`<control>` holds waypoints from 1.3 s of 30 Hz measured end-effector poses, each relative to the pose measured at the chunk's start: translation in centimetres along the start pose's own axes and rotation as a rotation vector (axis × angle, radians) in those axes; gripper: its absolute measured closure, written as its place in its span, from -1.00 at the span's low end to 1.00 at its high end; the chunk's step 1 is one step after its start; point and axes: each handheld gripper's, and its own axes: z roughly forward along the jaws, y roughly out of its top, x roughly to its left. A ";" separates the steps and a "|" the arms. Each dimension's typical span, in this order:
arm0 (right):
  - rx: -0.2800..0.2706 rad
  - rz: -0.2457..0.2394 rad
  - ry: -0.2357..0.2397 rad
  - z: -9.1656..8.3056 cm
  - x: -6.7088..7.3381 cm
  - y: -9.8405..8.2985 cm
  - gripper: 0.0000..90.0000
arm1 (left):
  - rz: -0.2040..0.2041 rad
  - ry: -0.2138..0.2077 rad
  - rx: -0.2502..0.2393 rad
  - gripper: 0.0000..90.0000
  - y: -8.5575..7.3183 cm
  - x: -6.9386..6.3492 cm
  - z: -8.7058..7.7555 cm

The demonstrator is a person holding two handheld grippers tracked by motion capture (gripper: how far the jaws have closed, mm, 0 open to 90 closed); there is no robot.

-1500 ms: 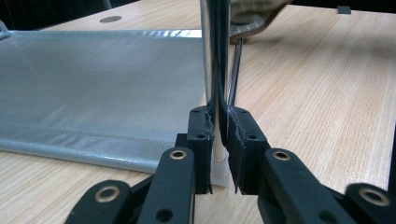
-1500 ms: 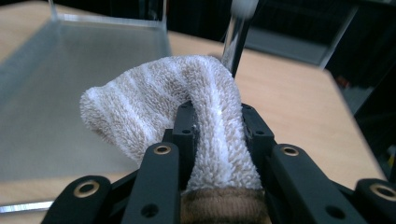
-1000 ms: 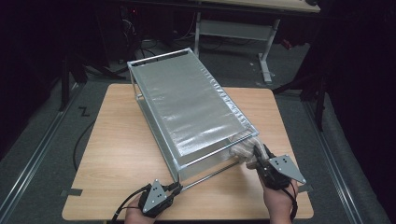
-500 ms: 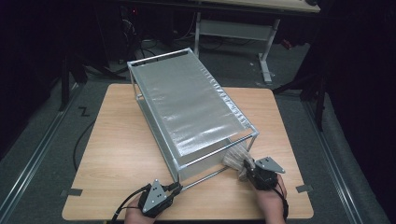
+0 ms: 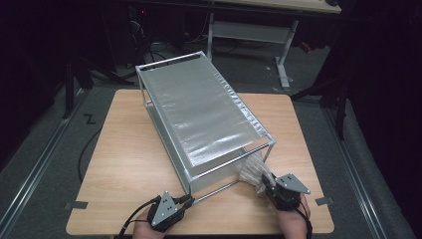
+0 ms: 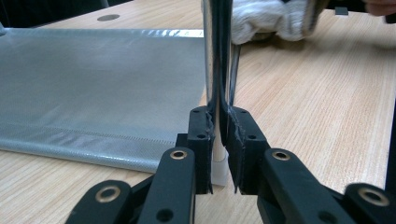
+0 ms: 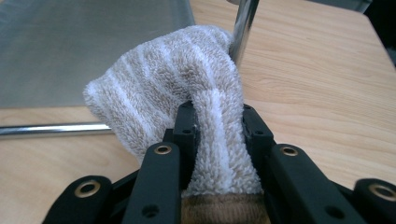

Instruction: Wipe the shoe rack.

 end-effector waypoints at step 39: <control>-0.282 0.021 -0.107 -1.8 -2.8 7.0 0.60 | 0.012 0.028 0.011 0.76 -0.3 0.3 -0.8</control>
